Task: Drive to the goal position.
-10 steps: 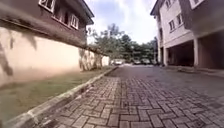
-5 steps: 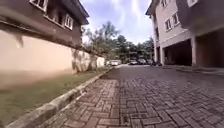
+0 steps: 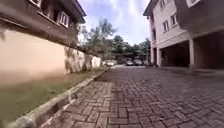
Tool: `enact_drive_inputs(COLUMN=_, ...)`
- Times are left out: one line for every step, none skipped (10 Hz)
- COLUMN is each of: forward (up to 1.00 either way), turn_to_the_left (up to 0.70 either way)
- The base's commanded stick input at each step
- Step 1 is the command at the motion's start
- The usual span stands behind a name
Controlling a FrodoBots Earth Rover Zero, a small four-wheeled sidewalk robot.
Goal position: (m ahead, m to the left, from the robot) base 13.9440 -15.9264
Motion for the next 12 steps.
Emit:
enact_drive_inputs(forward=0.7, turn_to_the_left=0.03)
enact_drive_inputs(forward=0.7, turn_to_the_left=0.03)
enact_drive_inputs(forward=0.7, turn_to_the_left=0.03)
enact_drive_inputs(forward=0.7, turn_to_the_left=0.03)
enact_drive_inputs(forward=0.7, turn_to_the_left=0.03)
enact_drive_inputs(forward=0.7, turn_to_the_left=0.03)
enact_drive_inputs(forward=0.7, turn_to_the_left=0.03)
enact_drive_inputs(forward=0.7, turn_to_the_left=0.03)
enact_drive_inputs(forward=0.7, turn_to_the_left=0.03)
enact_drive_inputs(forward=0.7, turn_to_the_left=0.03)
enact_drive_inputs(forward=0.7, turn_to_the_left=0.03)
enact_drive_inputs(forward=0.7, turn_to_the_left=0.03)
